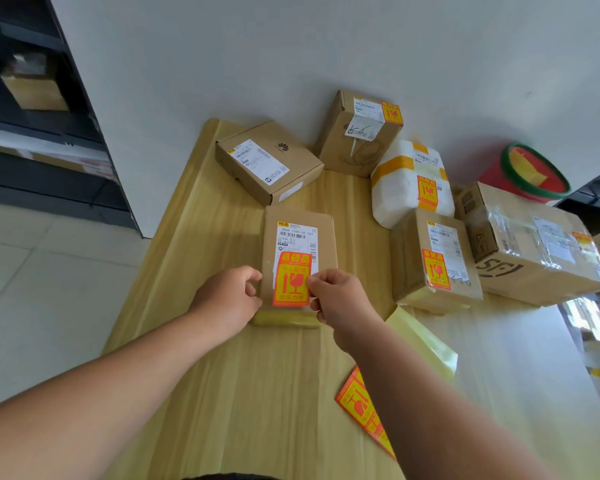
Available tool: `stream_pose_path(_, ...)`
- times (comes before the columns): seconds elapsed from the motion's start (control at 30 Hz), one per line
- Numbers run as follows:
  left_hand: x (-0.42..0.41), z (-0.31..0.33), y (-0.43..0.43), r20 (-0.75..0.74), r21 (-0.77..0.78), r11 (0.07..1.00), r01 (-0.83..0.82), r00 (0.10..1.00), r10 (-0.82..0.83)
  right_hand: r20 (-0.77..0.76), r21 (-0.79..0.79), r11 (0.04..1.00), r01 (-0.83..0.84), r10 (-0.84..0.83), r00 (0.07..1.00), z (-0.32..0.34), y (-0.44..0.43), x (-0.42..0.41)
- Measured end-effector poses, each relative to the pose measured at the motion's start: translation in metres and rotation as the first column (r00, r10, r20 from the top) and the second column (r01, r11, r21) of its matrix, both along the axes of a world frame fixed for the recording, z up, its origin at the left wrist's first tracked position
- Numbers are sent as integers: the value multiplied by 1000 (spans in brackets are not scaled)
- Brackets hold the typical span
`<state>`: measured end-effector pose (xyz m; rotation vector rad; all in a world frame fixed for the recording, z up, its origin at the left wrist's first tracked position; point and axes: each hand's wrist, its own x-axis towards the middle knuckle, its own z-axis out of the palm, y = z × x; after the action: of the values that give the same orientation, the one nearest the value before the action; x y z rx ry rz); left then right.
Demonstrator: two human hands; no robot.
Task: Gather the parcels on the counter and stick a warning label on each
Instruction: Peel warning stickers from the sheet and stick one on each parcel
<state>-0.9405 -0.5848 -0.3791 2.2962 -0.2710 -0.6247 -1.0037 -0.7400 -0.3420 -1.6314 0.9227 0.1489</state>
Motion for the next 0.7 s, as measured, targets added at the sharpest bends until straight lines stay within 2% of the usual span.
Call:
stream_pose_path(0.27,1,-9,4,46,21,998,61,997,-62,8,-22,999,-39,39,999,-4,13,11)
stream_pose_path(0.7,1,-15,5,35,-18,998,61,998,-61,-53,-120,992,-47,41,998,-20,13,15)
